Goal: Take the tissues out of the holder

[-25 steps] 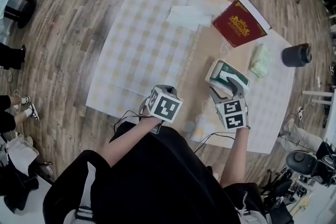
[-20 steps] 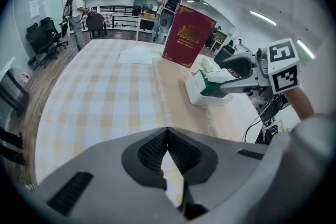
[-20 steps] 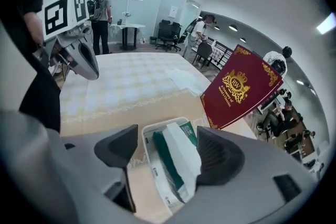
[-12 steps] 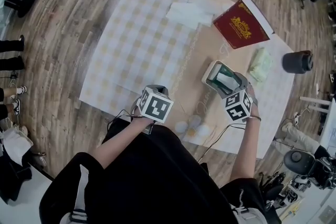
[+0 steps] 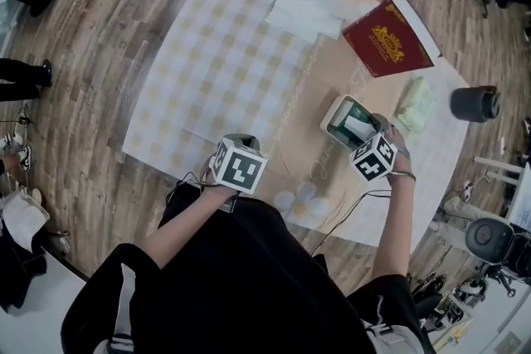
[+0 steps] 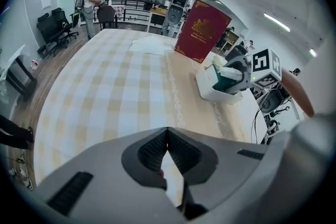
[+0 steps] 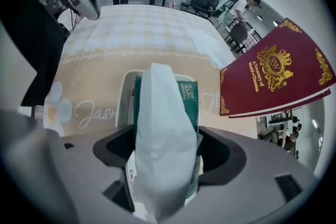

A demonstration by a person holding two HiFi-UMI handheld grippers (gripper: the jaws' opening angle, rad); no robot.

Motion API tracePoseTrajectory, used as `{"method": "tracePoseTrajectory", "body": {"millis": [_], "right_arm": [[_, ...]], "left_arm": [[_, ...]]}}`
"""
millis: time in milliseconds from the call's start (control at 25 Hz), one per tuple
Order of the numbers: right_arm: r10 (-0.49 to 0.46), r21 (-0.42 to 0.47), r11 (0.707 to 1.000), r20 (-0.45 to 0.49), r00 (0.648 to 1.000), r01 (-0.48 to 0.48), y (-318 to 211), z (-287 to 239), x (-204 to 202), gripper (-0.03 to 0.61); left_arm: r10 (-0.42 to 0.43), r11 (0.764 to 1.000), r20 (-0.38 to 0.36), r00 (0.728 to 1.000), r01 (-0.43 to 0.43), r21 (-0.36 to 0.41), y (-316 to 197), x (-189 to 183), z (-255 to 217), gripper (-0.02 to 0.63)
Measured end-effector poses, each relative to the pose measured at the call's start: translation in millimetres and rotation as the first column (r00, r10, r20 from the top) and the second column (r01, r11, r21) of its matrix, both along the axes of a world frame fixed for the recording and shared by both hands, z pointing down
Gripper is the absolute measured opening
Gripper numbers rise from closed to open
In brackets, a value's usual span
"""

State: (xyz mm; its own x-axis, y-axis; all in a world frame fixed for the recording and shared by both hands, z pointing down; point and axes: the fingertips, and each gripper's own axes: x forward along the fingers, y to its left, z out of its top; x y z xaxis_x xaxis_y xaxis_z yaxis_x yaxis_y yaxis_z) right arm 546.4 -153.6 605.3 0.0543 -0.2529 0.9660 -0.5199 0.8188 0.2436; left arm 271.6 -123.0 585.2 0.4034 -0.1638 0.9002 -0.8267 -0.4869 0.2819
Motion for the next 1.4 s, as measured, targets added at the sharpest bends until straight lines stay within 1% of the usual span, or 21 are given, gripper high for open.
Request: {"method": "tracePoseTrajectory", "body": {"millis": [200,400,600,720,800,1040,1200,1280,1400], "right_arm": [[-0.018,-0.023,1.000,-0.014,1.000,0.018,0,13,2,0.365],[-0.058,-0.034,0.998,-0.036,0.998,0.057,0,22,1,0.365],[-0.056,-0.033,0.998,-0.043,0.997,0.055,0,24,0,0.365],[-0.057,-0.030,0.998,-0.058,0.997,0.055,0,22,0,0.357],[-0.056,-0.023,0.998,-0.060,0.997,0.055,1,19,-1,0.337],[-0.024,0.029,0.999,-0.063,0.998,0.026,6,9,-2,0.298],[0.014,0.091,0.996,-0.055,0.998,-0.008,4,-11,-5,0.296],[0.044,0.133,0.990,-0.038,0.998,-0.039,0,-25,-7,0.296],[0.110,0.198,0.974,0.031,0.993,-0.114,-6,-50,-15,0.296]], "left_arm": [[-0.012,1.000,0.005,1.000,0.012,-0.009,0,-2,4,0.002],[-0.023,1.000,0.005,1.000,0.023,-0.019,0,-3,6,0.002],[-0.022,0.999,0.009,1.000,0.023,-0.026,2,-4,10,0.002],[-0.021,0.999,0.008,1.000,0.022,-0.028,3,-3,11,0.002],[-0.020,0.999,0.007,1.000,0.020,-0.027,3,-2,11,0.000],[-0.013,1.000,0.001,1.000,0.013,-0.022,4,-4,11,0.002],[-0.009,1.000,-0.007,1.000,0.009,-0.012,3,-6,8,0.001],[-0.009,1.000,-0.012,1.000,0.009,-0.008,4,-9,7,0.002],[-0.015,1.000,-0.019,1.000,0.015,-0.004,6,-15,7,0.001]]}}
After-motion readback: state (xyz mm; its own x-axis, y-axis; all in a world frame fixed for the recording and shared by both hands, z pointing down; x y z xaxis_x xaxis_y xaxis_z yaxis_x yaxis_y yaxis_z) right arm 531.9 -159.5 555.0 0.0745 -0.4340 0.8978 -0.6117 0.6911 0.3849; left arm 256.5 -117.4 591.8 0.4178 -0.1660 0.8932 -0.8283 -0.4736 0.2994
